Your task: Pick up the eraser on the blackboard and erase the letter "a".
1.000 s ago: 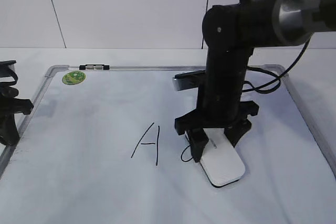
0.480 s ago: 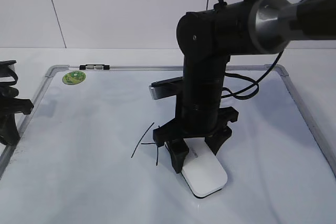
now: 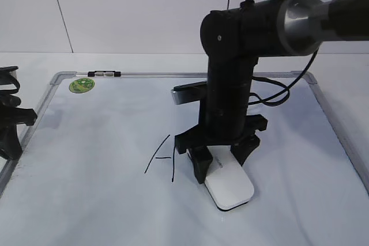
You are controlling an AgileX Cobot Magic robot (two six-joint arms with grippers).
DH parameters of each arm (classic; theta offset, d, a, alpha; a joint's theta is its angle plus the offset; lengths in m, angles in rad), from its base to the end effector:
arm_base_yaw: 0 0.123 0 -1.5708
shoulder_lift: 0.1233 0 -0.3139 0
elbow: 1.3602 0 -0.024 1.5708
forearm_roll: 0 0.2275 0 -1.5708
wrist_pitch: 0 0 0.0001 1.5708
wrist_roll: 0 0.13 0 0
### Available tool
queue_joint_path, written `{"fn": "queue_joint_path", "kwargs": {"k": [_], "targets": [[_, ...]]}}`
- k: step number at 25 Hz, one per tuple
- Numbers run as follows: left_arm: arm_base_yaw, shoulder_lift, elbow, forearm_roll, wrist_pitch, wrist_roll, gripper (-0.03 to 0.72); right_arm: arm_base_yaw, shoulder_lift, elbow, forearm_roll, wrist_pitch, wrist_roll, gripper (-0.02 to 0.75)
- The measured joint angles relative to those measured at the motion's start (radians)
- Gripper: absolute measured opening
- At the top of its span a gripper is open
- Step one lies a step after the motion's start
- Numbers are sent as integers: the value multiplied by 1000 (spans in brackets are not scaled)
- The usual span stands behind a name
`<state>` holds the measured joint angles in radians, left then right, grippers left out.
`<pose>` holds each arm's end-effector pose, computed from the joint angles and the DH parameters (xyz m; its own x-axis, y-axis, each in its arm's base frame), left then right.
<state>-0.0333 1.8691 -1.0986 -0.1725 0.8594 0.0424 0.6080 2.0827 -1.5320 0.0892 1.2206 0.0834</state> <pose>0.3238 -0.0277 0.1556 -0.9990 -0.0370 -0.0263 -0.0332 0.9907 -0.1321 0.3105 0.2294 0.1667 -0.8743 -0.4703 0.1204 -0.4651 0.8825 0.0699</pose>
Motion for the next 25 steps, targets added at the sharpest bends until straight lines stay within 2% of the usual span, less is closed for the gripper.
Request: {"fn": "queue_joint_path", "kwargs": {"k": [8, 13, 17, 25], "targets": [[0, 0, 0, 0, 0, 0, 35, -131, 0, -2, 5, 0, 0, 535], [0, 0, 0, 0, 0, 0, 35, -148, 0, -2, 33, 0, -2, 535], [0, 0, 0, 0, 0, 0, 35, -119, 0, -2, 20, -2, -6, 535], [0, 0, 0, 0, 0, 0, 36, 5, 0, -4, 3, -4, -6, 535]]}}
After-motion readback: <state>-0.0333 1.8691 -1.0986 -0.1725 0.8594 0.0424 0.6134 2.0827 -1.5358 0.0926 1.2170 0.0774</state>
